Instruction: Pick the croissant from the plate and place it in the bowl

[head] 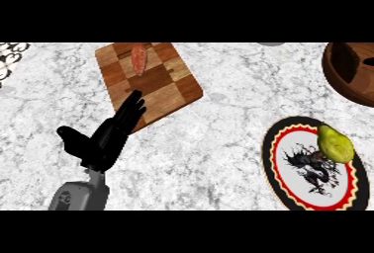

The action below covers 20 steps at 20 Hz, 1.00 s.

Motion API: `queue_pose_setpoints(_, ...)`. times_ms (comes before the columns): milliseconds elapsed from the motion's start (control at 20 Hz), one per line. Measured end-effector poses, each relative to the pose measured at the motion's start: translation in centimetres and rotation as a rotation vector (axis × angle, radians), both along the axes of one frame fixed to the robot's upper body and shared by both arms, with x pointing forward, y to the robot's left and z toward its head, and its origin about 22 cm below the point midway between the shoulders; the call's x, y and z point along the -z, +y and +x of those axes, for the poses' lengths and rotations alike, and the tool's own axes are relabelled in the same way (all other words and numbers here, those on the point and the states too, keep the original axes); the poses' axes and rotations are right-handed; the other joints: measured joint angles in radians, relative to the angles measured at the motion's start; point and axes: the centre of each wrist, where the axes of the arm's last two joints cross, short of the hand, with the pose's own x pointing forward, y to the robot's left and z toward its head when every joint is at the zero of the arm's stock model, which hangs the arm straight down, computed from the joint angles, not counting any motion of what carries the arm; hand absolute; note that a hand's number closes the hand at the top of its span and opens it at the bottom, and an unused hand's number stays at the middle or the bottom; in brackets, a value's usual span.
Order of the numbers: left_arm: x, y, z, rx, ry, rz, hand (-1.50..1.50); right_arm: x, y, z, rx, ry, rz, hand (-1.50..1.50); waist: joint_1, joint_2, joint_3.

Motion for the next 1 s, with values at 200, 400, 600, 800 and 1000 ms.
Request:
queue_pose_setpoints(200, 0.3, -0.1, -0.4, -0.025, 0.011, 0.003, 0.00, 0.1, -3.1, -2.3, -0.079, -0.130, 0.139, -1.50, -0.021, -0.009, -0.002)
queue_pose_setpoints(400, 0.8, 0.9, -0.8, -0.042, 0.016, 0.001, 0.00, 0.6, -6.8, -5.7, -0.132, -0.202, 0.239, -1.50, -0.042, -0.018, -0.004)
queue_pose_setpoints(600, 0.7, 1.7, -0.9, -0.065, 0.023, 0.006, 0.00, 1.3, -9.5, -9.1, -0.111, -0.231, 0.263, -1.50, -0.061, -0.025, -0.006)
queue_pose_setpoints(800, 1.0, 2.2, -1.5, -0.091, 0.032, 0.009, 0.00, 2.2, -12.4, -13.6, -0.072, -0.225, 0.256, 1.50, -0.088, -0.033, -0.006)
queue_pose_setpoints(1000, 1.2, 2.9, -1.8, -0.119, 0.040, 0.012, 0.00, 4.2, -14.0, -17.7, -0.039, -0.197, 0.232, 1.50, -0.120, -0.040, -0.007)
